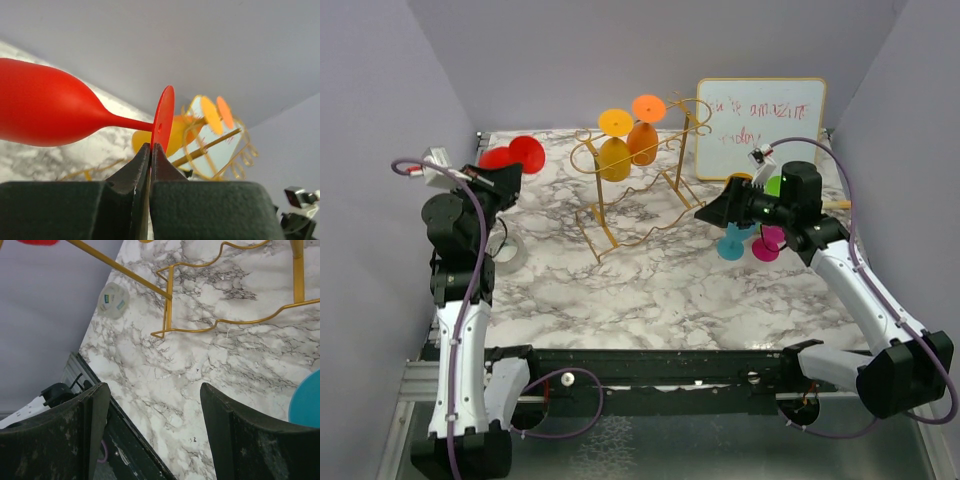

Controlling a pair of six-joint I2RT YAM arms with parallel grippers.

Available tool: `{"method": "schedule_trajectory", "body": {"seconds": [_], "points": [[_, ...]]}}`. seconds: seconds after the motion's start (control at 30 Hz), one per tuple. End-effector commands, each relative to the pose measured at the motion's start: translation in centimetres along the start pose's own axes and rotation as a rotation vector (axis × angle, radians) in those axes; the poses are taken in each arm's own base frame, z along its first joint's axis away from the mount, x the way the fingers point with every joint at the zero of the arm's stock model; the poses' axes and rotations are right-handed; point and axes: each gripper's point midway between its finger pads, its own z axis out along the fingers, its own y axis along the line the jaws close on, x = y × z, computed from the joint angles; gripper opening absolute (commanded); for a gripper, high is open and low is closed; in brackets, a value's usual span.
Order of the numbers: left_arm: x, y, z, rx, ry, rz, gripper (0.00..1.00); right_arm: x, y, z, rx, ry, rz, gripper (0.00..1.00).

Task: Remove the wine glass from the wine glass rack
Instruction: Pick up the wine glass from the wine rack, then place the wine glass at the center of the board.

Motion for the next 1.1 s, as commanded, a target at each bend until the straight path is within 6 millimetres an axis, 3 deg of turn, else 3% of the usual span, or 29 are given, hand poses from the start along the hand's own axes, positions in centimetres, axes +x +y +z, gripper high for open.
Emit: {"method": "schedule_trajectory", "body": {"seconds": [0.0, 0.2, 0.3, 0.57, 0.8, 0.97, 1.07], "points": [[5.7, 4.0, -3.1, -0.129, 0.132, -0.04, 0.0, -0.3, 2.3, -0.4, -0.111, -0.016, -0.026, 0.78], [11.6, 3.5, -5.1, -0.047, 0.315, -0.086, 0.0, -0.3, 3.3, -0.8, -0.17, -0.046, -0.036, 0.78], [13.1, 3.9, -6.0, -0.043, 0.349, -0.086, 0.0, -0.4, 3.5, -1.0, -0.174, -0.046, -0.044, 0.78], [18.4, 1.5, -7.8, 0.108, 0.567, -0.048, 0.0, -0.2, 3.8, -0.8, -0.204, -0.034, -0.04, 0.78], [23.7, -2.4, -10.6, 0.237, 0.783, -0.043, 0.0, 0.3, 5.4, -1.0, -0.318, -0.013, -0.052, 0.78], [24.9, -5.1, -12.2, 0.336, 0.84, -0.01, 0.0, 1.7, 7.1, -0.9, -0.415, 0.039, -0.078, 0.78], [25.4, -7.1, -12.7, 0.431, 0.864, 0.01, 0.0, 3.3, 8.6, 0.1, -0.443, 0.103, -0.119, 0.78]]}}
